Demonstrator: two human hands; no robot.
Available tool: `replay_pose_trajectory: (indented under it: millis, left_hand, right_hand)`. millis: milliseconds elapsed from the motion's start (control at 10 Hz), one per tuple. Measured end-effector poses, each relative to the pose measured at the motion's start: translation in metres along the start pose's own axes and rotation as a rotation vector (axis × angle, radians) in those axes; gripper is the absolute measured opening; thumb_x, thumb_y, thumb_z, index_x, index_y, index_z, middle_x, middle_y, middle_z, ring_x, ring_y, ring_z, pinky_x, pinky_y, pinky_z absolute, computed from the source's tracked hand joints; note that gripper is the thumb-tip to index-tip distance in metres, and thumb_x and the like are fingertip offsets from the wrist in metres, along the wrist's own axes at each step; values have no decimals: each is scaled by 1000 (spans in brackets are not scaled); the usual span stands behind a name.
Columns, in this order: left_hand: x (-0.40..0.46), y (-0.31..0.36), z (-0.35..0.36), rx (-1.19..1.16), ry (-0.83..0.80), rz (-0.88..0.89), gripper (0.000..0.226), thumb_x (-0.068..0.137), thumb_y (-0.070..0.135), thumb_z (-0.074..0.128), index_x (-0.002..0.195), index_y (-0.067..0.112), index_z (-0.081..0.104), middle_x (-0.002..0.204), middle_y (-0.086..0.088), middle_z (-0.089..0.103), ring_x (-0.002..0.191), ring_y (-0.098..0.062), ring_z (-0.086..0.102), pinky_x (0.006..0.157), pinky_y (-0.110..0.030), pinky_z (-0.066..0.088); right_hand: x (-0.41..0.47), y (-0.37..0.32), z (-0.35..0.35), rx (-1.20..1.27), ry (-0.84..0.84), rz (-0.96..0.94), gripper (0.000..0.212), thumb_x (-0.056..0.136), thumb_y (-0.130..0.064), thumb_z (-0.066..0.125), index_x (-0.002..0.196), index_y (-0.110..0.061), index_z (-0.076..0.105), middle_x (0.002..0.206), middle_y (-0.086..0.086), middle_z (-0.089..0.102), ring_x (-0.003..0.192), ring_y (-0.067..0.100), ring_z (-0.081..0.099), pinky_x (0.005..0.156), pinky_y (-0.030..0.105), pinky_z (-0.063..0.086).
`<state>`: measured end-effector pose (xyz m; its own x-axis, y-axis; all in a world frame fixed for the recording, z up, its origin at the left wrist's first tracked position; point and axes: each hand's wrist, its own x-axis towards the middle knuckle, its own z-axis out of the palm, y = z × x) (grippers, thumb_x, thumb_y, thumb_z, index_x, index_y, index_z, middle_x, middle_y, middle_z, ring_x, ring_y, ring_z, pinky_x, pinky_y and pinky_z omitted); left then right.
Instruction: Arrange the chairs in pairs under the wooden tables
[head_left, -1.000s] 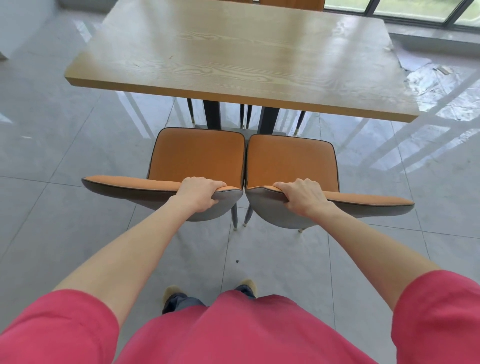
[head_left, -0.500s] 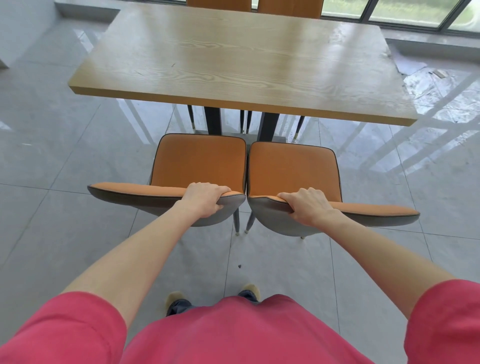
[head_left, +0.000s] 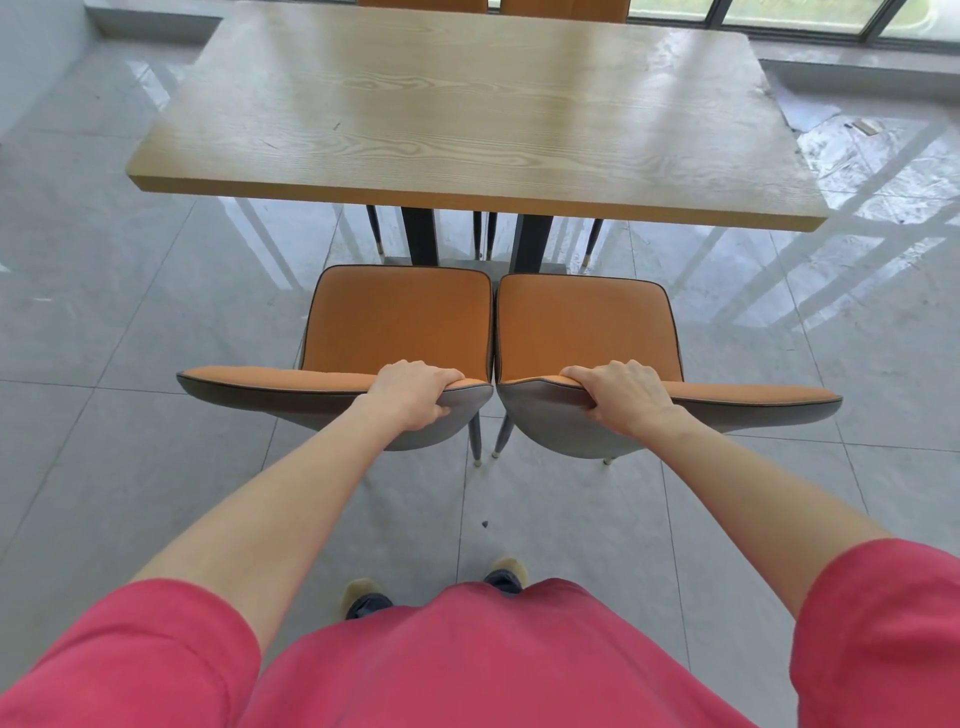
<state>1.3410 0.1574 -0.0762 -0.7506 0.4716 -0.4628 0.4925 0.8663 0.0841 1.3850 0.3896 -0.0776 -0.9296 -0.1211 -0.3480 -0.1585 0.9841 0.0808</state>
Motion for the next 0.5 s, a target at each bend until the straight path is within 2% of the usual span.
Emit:
replay_pose_trajectory:
  millis: [100,300,400,500]
  left_hand:
    - [0,0,0,1,6,-3,43,95,31,50,138,29,42,126,-4,62,111,-27,60,85,-37,51]
    - [4,-1,-6,-60,-157,-35,65,92,50,47,148,27,25,145,-1,47,129,-25,48,100,-42,43]
    - [3,1,-12,-188,-139,-100,68,94,54,39,151,24,17,156,-1,31,141,-25,34,111,-46,35]
    - [1,2,-20,-226,-72,-149,68,95,54,38,151,22,15,158,-1,26,144,-26,29,114,-47,31]
  right_hand:
    - [1,1,2,12,-5,-1,43,92,-20,51,133,-29,44,114,6,66,99,30,62,74,36,50]
    - [0,3,-6,8,-74,-31,65,87,-53,53,143,-28,31,119,3,63,107,25,59,79,33,46]
    - [4,-5,-10,123,-35,-9,71,88,-60,45,147,-26,24,129,5,58,115,26,56,88,36,47]
    - [12,-10,-14,134,-55,2,69,91,-57,43,148,-24,21,139,5,51,124,27,50,97,40,43]
